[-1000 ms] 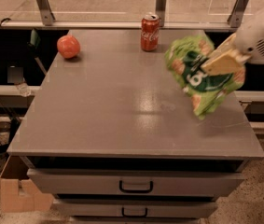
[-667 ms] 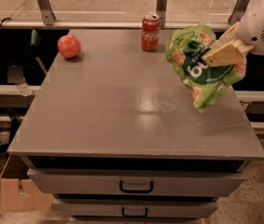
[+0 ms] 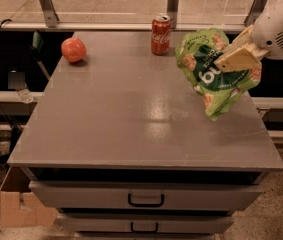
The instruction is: Move green rice chip bag near coke can
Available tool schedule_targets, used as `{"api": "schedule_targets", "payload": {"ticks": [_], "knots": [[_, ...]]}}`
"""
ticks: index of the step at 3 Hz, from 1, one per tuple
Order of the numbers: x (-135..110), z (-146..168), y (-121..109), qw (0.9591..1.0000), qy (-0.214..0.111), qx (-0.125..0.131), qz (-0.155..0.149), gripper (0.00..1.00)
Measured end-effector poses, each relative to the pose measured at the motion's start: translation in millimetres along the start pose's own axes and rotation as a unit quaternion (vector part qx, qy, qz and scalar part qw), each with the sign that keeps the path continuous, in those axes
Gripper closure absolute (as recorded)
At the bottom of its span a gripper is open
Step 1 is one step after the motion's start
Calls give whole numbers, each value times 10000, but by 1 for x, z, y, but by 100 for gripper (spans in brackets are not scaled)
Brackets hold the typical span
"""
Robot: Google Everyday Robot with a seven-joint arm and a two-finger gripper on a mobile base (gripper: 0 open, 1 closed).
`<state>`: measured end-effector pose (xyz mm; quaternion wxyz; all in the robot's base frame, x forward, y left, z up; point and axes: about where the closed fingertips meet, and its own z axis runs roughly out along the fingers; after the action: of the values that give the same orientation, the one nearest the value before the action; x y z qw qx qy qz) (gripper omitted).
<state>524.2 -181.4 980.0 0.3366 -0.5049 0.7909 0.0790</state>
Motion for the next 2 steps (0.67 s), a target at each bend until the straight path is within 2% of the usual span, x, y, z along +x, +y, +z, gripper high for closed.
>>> {"api": "schedule_targets", "payload": {"ticks": [1, 2], "knots": [[-6, 8, -12, 9999, -70, 110, -47, 100], [-14, 20, -38, 9990, -311, 320, 64, 100]]}}
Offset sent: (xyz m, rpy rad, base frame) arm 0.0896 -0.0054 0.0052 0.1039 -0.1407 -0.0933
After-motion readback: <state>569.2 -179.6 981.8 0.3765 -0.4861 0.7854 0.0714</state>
